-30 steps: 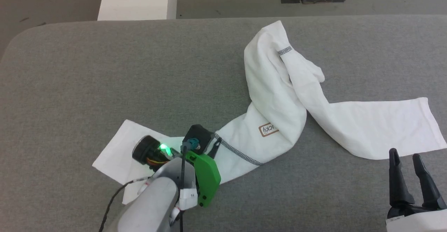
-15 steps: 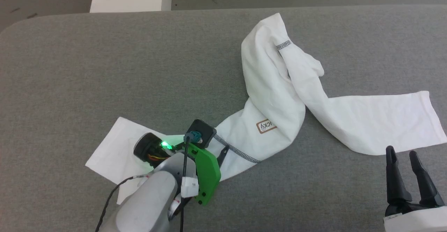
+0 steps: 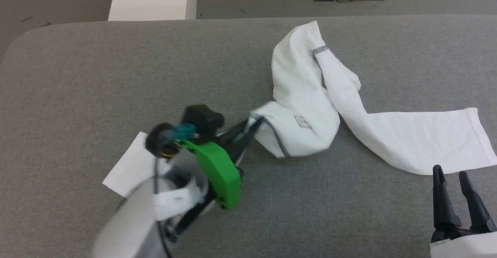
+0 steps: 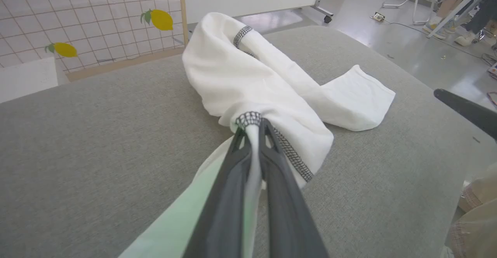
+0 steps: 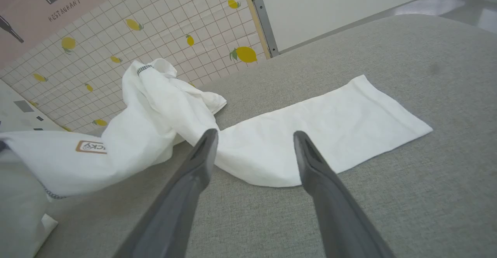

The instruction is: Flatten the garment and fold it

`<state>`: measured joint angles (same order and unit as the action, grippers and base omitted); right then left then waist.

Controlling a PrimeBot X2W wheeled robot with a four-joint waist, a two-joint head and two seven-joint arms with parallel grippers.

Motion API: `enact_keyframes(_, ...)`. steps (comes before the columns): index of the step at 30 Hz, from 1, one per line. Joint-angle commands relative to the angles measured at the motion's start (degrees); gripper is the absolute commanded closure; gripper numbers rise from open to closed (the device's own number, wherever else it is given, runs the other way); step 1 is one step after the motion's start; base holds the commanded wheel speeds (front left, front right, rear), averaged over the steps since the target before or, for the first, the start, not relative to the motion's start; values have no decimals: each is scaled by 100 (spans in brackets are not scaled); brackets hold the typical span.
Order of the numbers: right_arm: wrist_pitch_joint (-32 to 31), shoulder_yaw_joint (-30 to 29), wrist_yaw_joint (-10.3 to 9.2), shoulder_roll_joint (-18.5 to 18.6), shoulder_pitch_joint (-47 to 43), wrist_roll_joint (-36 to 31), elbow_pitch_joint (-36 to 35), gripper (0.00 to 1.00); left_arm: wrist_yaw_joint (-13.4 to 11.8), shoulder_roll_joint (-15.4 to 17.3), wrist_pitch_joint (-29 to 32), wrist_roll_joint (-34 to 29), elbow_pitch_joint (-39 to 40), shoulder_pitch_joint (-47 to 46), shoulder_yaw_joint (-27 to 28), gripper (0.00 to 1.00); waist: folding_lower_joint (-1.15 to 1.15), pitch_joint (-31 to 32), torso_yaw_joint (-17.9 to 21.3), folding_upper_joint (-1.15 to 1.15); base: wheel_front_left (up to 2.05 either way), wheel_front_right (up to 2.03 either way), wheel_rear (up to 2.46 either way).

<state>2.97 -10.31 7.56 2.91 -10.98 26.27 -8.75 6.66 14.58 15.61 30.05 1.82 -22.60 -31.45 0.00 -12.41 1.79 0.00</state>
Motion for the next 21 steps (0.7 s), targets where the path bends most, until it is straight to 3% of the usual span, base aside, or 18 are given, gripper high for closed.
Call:
enact_keyframes(1,13,-4,-8,-3,-37,35,-3,0,-106,277,138,63,370,31,228,100,0,-27,-53,0,0,0,0)
enact_keyframes(5,35,63,-8,-3,43,75,8,0,-385,736,390,263,942,-59,901,100,0,-212,-35,0,0,0,0)
enact_keyframes(8,52,99,-8,-3,112,109,38,0,-518,823,446,592,801,-222,1365,100,0,-395,27,0,0,0,0)
enact_keyframes(13,67,139,-8,-3,279,120,98,0,-789,923,372,684,-166,-717,1881,100,0,-748,199,0,0,0,0)
enact_keyframes(18,99,138,-8,-3,463,120,152,0,-1091,994,89,347,-1201,-1150,2025,100,0,-1042,381,0,0,0,0)
enact_keyframes(19,105,146,-8,-3,492,122,169,0,-1134,1011,20,241,-1398,-1218,1998,71,0,-1084,407,0,0,0,0)
enact_keyframes(20,112,154,-8,-3,512,124,183,0,-1158,996,-45,199,-1528,-1265,1989,52,0,-1113,425,0,0,0,0)
enact_keyframes(21,124,156,-8,-3,528,128,203,0,-1168,953,-141,180,-1654,-1321,1987,0,0,-1132,432,0,0,0,0)
